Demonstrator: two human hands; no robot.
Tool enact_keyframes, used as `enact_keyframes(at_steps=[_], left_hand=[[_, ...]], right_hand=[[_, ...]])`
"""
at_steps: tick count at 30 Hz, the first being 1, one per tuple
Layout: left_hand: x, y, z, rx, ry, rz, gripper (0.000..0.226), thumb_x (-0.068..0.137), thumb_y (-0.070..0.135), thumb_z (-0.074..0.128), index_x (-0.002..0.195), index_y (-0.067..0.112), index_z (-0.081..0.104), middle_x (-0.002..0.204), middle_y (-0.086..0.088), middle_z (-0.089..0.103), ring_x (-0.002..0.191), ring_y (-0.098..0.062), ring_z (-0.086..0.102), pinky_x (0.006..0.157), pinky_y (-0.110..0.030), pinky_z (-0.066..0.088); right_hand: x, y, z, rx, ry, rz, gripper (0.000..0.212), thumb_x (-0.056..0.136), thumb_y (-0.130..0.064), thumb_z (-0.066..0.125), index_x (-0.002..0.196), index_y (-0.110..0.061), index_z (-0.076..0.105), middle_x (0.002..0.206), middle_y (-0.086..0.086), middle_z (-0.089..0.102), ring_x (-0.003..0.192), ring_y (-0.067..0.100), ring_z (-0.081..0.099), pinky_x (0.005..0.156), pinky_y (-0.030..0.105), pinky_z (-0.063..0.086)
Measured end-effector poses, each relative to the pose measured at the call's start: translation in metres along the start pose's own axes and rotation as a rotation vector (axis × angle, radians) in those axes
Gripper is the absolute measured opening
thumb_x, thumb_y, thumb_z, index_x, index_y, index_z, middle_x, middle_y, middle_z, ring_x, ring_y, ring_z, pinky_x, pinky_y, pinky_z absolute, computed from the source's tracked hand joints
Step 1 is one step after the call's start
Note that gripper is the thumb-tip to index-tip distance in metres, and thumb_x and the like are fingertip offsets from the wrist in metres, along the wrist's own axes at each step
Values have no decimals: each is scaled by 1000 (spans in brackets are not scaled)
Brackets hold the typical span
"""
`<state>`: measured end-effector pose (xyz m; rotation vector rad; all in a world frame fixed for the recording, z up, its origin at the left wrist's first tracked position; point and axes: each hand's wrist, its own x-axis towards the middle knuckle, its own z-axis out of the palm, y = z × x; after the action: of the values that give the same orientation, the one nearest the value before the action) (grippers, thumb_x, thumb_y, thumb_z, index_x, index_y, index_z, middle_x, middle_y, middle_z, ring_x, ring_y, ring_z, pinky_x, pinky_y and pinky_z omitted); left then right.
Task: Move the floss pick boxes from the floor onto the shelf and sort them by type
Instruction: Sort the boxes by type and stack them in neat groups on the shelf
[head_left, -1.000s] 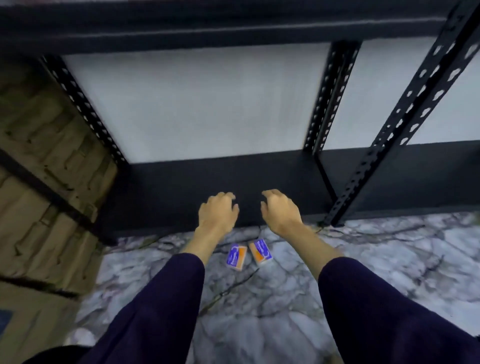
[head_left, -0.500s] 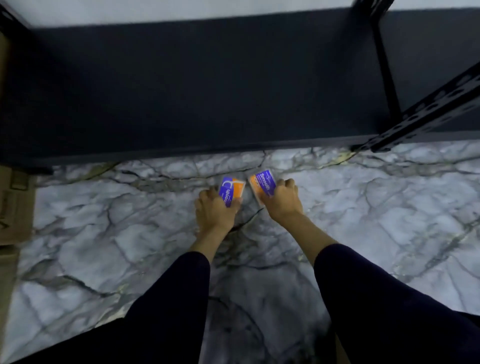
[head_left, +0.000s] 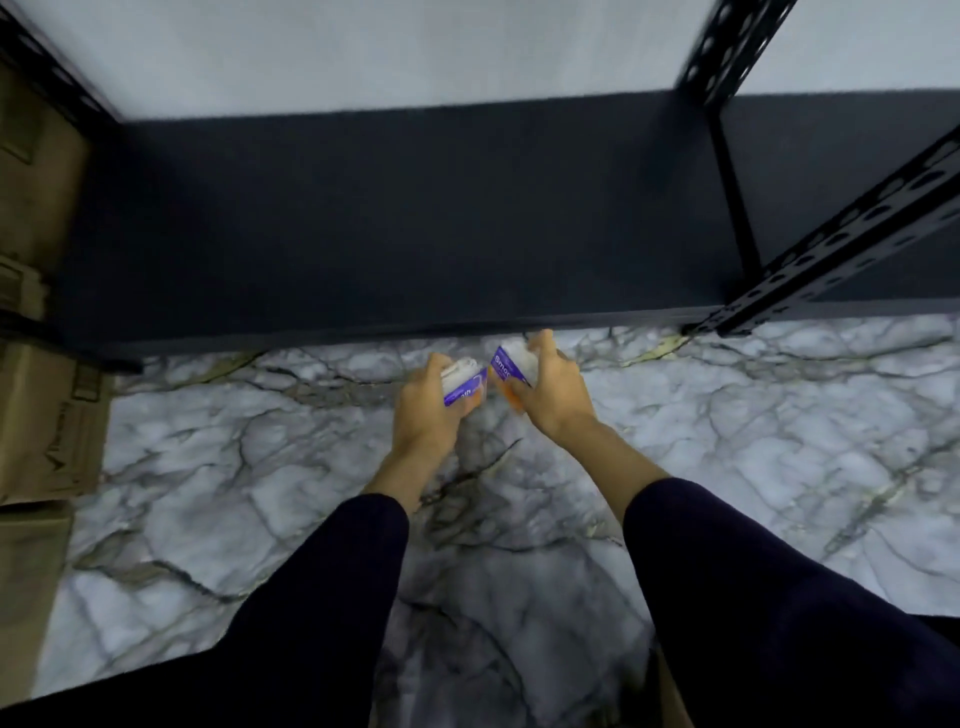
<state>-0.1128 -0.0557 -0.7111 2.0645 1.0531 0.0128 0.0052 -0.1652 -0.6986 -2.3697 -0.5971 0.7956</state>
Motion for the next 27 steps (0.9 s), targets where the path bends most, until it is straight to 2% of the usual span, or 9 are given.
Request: enact_keyframes(at_steps=[4,7,10,14,17,20,24,27], left_hand=[[-11,48,-72,-6,126,67,34,84,13,67,115,19,54,106,-6,53,92,-21,55,72,-26,38],[-29,90,-137,-45,202,136,34,88,20,66,119,22,54,109,-4,53,95,-18,54,75,-30,44],[-58,127,-200,-59,281,271,35,89,25,65,122,23,54,113,-6,54,101,-19,55,85,-36,50],[-109,170,-275,-67,469,375,34,92,30,60,125,29,50,118,-2,50,105,-19,54,89,-38,48],[-145,191,-322,-137,596,451,33,91,30,61,121,32,46,117,2,51,104,-18,55,88,-43,50],[-175,209,-365,-161,746,493,33,89,30,63,117,31,45,114,5,55,101,-16,57,85,-42,51],[-197,224,-415,-173,922,540,31,88,34,64,112,34,45,110,8,56,98,-15,57,81,-40,51],[-191,229,-447,-218,1014,537,34,89,27,64,117,30,46,114,2,57,101,-17,58,83,-38,52]], right_hand=[[-22,-61,-54,-18,82,-161,36,89,-26,62,121,-15,49,108,12,59,105,28,48,77,32,41],[-50,-117,-102,3,152,-295,35,91,-25,61,124,-17,51,109,11,59,106,23,45,80,32,44],[-84,-171,-150,-14,249,-441,36,91,-26,60,126,-18,52,114,11,60,110,24,46,81,28,40],[-141,-238,-199,33,391,-612,38,93,-30,59,128,-20,48,115,9,56,100,27,56,81,36,50],[-181,-280,-221,38,507,-717,37,94,-33,57,127,-20,44,118,7,56,98,25,59,79,39,52],[-211,-318,-236,33,568,-791,37,94,-35,57,125,-21,44,119,4,58,100,24,58,73,32,45],[-235,-367,-245,73,557,-862,41,93,-34,59,127,-21,41,119,4,59,103,22,57,74,34,46],[-235,-402,-247,94,555,-941,41,91,-34,61,125,-20,43,116,4,60,100,23,58,69,33,45]])
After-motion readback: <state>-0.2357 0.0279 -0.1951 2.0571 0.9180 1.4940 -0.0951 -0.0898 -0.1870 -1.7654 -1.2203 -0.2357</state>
